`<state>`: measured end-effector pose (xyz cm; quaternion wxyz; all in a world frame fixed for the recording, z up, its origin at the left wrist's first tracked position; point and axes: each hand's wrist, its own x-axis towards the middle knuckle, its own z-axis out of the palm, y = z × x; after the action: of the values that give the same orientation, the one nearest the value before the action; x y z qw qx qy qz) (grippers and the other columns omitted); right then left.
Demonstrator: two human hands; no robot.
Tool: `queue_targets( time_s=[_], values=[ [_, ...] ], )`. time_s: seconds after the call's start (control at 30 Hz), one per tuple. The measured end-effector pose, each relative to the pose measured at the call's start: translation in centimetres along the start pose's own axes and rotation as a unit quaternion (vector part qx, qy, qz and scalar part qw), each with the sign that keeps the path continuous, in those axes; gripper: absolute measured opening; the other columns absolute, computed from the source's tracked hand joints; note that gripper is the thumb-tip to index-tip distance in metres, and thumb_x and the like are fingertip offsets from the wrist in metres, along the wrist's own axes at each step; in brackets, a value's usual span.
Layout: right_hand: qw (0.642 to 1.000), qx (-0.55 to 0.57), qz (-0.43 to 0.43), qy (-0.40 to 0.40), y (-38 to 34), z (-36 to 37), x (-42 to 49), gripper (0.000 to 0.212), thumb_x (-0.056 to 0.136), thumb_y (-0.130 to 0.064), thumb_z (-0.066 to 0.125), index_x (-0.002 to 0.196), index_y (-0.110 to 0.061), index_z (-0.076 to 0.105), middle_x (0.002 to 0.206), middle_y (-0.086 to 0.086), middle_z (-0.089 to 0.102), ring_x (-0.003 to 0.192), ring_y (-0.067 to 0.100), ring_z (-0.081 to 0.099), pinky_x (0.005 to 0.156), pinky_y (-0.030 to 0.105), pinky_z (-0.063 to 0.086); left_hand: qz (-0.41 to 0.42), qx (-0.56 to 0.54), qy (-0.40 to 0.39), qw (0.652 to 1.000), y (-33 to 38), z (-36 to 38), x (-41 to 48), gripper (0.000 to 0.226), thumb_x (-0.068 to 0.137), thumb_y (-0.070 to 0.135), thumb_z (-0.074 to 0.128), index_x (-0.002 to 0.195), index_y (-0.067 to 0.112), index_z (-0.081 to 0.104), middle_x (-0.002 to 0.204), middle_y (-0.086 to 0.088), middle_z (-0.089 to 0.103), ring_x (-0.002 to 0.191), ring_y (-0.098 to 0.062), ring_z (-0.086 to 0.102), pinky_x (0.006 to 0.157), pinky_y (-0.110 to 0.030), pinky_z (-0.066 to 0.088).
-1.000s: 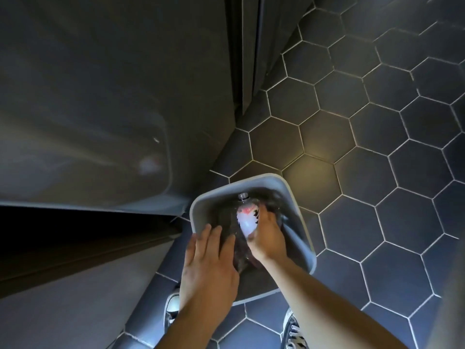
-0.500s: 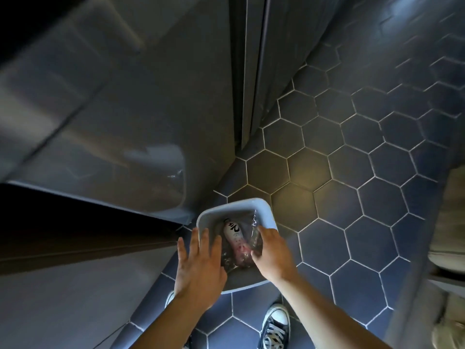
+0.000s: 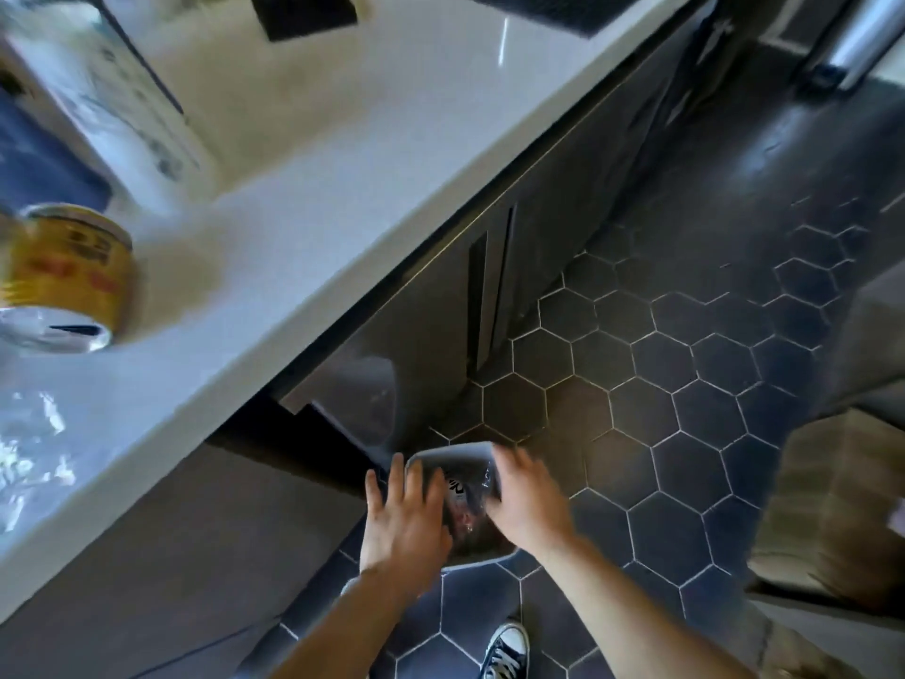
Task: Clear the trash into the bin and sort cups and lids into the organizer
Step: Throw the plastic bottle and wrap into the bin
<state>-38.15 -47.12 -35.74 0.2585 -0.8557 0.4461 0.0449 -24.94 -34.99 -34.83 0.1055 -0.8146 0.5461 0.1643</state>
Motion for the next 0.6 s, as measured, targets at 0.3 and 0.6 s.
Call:
queue_targets(
  time_s=[0.3,0.6],
  values=[
    [0.998,-0.047,-0.028,0.005,-3.5,-6.9,-3.5,0.065,0.088,-0.044,0.064,0.146,-0.024,0.041,0.135,0.003,0.056,0.121,0.027,0.055,0.093,0.041,0.052,-0.032,-0.008,0.048,0.998,-0.7,-7.7,-4.2,0.069,0.094,0.047,0.039,0.156,0.02,0.025,0.162,-0.015,0.027,0.152,-0.036,0.016,0.12,-0.06,0.015],
    [0.993,-0.027,-0.071,0.095,-7.8,-14.8,-7.1,0.054,0.089,-0.045,0.065,0.139,-0.027,0.053,0.131,-0.004,0.062,0.118,0.021,0.058,0.087,0.035,0.052,-0.053,-0.051,0.145,0.987,-1.4,-16.6,-12.0,0.065,0.089,0.044,0.046,0.15,0.02,0.041,0.154,-0.012,0.044,0.144,-0.034,0.037,0.116,-0.052,0.035]
  ],
)
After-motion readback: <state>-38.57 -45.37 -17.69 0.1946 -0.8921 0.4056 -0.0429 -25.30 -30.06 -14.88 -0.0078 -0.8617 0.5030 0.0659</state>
